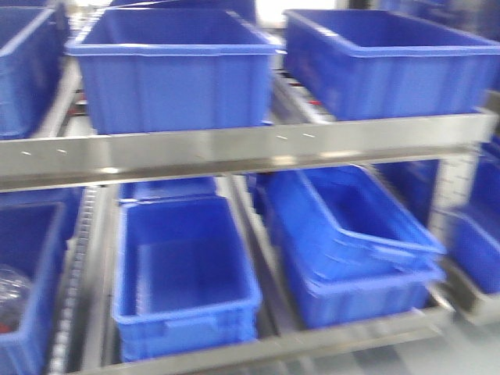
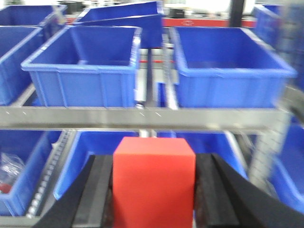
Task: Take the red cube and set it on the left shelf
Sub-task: 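Drive the base to the blue crate shelf holding the red cube, then position the right gripper with the red cube above a blue crate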
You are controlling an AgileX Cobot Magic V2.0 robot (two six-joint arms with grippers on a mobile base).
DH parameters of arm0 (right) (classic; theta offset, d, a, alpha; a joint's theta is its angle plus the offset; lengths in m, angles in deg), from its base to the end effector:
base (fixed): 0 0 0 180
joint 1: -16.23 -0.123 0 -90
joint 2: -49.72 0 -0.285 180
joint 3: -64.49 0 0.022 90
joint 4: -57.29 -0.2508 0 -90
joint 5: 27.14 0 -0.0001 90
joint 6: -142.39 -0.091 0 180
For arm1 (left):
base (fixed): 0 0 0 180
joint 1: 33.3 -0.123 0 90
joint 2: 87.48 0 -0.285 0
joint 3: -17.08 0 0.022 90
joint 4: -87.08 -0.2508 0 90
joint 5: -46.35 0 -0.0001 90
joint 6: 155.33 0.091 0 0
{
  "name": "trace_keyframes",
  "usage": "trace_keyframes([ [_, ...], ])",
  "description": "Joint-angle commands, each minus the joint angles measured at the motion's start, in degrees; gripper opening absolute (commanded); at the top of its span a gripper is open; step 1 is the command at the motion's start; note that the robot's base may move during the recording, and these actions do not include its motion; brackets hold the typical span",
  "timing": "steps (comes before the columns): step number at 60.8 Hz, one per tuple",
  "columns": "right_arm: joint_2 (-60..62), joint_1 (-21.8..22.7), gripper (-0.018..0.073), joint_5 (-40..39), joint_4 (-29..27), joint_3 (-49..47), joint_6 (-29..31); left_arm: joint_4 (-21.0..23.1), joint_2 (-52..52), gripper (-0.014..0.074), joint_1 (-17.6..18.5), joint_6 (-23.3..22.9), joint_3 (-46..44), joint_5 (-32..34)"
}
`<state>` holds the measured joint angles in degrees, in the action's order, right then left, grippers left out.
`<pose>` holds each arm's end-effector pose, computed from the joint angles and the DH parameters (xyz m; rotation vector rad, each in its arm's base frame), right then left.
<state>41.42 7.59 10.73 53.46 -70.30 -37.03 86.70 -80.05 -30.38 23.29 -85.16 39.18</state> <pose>-0.0031 0.0033 0.3288 -0.1182 1.5924 0.1833 0.0563 -0.0028 0.1990 0.0263 1.6120 -0.0523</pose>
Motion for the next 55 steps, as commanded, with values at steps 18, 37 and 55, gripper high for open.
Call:
trace_keyframes([
  [18, -1.0, 0.2, 0.0172, -5.6, 0.2, -1.4, 0.1, 0.4, -0.8, 0.0102, 0.4, 0.0, 1.3, 4.9],
  [37, -1.0, 0.2, 0.0172, -5.6, 0.2, -1.4, 0.1, 0.4, -0.8, 0.0102, 0.4, 0.0, 1.3, 4.9],
  [55, -1.0, 0.2, 0.0172, -5.6, 0.2, -1.4, 0.1, 0.4, -0.8, 0.0102, 0.4, 0.0, 1.3, 4.9],
])
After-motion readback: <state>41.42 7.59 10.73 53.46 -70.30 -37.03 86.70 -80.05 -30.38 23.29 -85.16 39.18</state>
